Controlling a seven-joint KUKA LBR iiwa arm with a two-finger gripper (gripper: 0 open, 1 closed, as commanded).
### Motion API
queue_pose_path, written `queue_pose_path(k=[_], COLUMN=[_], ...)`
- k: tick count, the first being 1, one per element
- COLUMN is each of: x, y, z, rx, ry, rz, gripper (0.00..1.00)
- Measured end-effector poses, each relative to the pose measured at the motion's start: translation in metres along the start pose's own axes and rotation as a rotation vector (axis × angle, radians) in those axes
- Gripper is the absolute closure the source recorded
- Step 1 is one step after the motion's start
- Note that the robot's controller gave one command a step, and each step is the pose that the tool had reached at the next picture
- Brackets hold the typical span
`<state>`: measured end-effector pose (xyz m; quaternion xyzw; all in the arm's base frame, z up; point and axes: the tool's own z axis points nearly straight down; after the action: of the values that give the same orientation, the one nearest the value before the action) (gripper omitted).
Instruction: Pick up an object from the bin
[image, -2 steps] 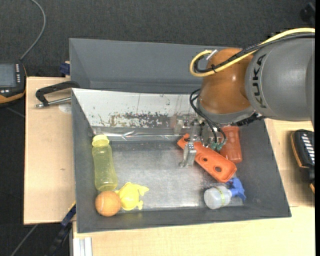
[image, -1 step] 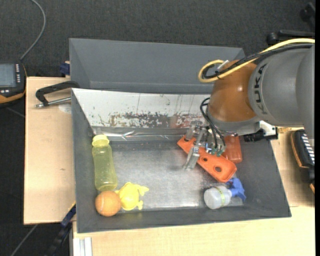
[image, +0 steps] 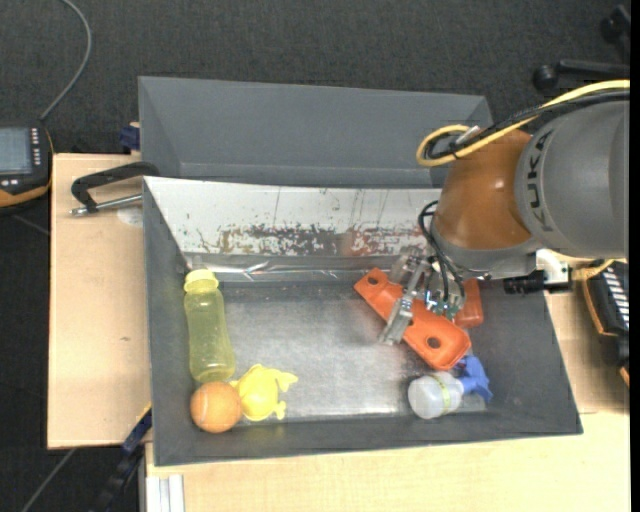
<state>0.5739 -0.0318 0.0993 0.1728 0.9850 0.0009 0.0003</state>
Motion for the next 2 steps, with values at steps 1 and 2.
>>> queue_pose_path(k=[1, 2], x=[-0.009, -0.001], y=[-0.014, -0.011], z=[-0.004, 0.023], rx=[-0.003, -0.002], ry=[-0.006, 0.000], rz=[-0.085, 0.251], gripper=[0.00, 0.00])
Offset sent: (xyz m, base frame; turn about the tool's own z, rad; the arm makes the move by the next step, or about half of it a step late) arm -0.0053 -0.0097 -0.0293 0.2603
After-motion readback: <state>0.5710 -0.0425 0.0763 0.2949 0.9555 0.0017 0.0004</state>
